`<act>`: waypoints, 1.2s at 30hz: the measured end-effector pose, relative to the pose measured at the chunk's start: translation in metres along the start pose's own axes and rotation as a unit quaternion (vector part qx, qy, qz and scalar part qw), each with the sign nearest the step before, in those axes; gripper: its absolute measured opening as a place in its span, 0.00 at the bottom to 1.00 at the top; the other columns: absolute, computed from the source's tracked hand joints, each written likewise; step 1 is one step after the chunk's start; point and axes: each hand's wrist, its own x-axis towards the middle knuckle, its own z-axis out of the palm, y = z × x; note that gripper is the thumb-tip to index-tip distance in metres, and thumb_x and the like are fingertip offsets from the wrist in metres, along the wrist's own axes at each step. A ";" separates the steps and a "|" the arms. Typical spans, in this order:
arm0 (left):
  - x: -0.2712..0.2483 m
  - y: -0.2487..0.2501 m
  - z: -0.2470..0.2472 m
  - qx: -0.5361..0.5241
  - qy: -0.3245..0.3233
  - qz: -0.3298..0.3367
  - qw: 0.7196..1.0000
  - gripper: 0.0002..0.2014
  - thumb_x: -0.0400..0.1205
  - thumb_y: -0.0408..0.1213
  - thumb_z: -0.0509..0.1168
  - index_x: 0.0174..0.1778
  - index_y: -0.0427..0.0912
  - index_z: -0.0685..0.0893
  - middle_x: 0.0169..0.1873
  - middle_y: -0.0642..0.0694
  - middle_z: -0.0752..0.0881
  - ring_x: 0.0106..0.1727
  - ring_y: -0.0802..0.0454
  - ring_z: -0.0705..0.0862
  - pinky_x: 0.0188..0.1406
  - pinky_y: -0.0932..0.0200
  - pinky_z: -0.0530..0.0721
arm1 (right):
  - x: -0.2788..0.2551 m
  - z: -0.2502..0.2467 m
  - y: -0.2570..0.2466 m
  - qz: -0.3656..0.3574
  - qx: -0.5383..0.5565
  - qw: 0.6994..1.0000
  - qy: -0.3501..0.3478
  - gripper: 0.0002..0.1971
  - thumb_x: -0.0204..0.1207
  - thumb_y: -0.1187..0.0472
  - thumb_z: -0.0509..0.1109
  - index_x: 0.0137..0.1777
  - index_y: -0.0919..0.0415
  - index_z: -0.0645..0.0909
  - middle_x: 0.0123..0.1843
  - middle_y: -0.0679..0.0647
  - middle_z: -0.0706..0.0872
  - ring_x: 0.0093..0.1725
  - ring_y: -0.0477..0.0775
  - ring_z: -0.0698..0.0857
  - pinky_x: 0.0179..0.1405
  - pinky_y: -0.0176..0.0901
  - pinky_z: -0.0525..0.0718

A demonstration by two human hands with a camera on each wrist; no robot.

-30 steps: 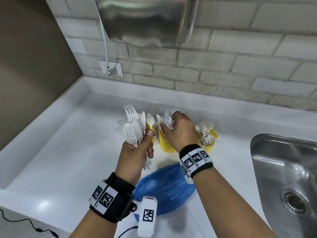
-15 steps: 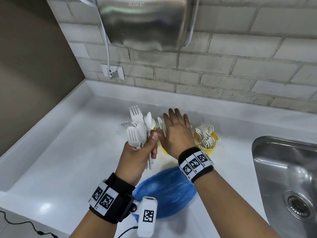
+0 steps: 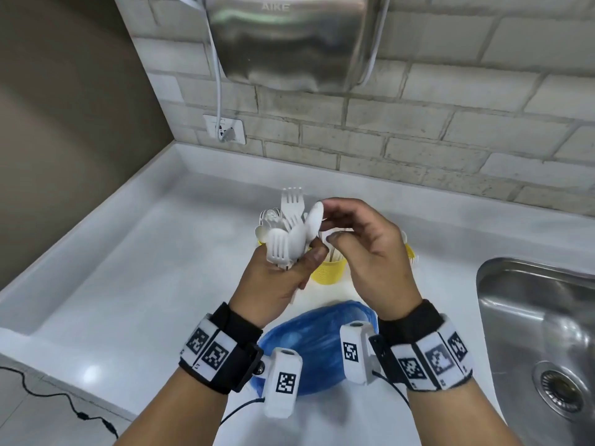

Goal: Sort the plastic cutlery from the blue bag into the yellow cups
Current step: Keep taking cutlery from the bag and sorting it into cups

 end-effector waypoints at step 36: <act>-0.009 0.030 0.008 0.048 -0.070 0.013 0.996 0.08 0.78 0.44 0.77 0.45 0.65 0.89 0.25 0.49 0.77 0.27 0.50 0.71 0.25 0.58 0.73 | -0.023 -0.028 -0.038 0.030 -0.011 0.996 -0.078 0.15 0.80 0.57 0.77 0.61 0.61 0.79 0.56 0.61 0.89 0.52 0.56 0.88 0.56 0.62 0.88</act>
